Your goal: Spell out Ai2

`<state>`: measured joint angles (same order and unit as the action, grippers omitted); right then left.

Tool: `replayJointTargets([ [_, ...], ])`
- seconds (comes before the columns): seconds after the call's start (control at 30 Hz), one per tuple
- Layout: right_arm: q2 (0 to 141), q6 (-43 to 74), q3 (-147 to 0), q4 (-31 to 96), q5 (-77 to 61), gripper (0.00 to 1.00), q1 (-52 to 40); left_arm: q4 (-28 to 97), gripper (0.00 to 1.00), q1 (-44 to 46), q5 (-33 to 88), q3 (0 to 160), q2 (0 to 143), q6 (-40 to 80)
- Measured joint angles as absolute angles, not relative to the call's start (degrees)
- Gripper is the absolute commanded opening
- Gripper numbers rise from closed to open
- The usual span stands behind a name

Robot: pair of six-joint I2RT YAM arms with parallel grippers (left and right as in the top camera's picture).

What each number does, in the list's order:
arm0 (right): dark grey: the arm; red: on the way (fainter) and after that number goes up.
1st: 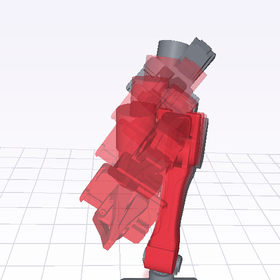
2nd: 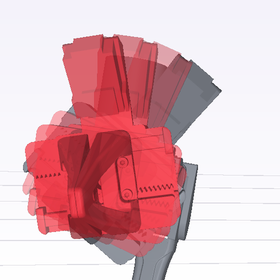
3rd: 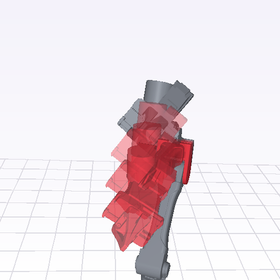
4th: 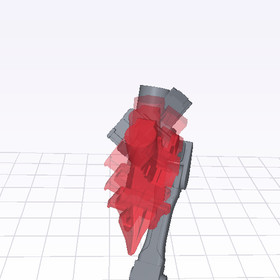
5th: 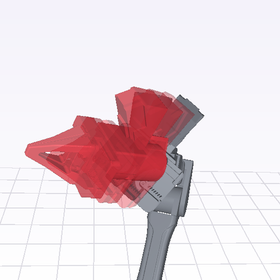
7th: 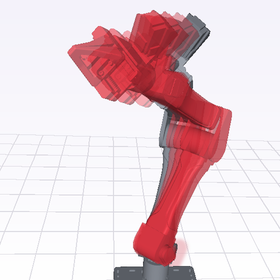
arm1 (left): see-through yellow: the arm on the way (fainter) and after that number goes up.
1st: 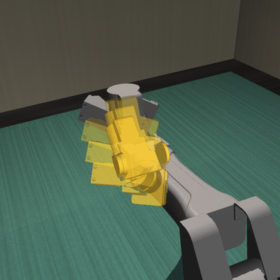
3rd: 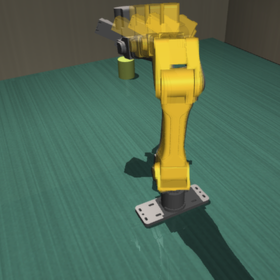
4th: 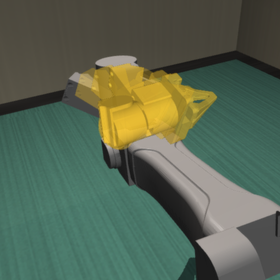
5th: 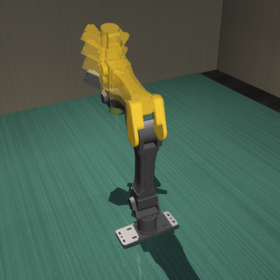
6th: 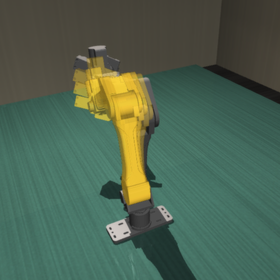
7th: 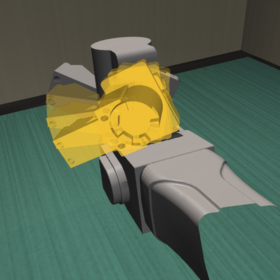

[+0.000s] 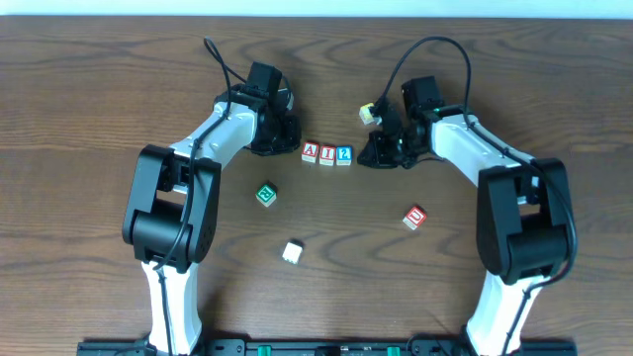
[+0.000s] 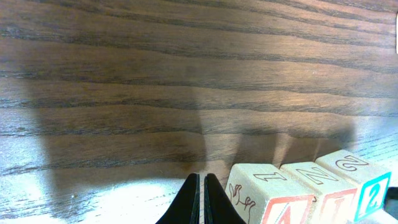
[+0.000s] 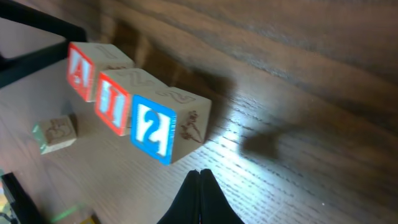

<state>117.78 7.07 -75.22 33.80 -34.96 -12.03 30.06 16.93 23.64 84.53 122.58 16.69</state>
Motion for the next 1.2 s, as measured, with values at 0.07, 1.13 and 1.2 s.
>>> replayJointTargets([
  [0.07, 118.5, 7.3, -75.2, 33.8, -35.0, 0.01, -12.0, 30.1, 0.06, 16.9, 23.7, 84.5, 122.6, 16.7],
  [1.13, 120.7, 10.5, -75.2, 29.5, -37.9, 0.01, -13.2, 31.6, 0.06, 17.8, 25.1, 84.5, 122.6, 16.7],
  [1.2, 120.7, 10.7, -75.2, 29.5, -38.0, 0.01, -13.3, 31.6, 0.06, 17.8, 25.1, 84.5, 122.6, 16.7],
])
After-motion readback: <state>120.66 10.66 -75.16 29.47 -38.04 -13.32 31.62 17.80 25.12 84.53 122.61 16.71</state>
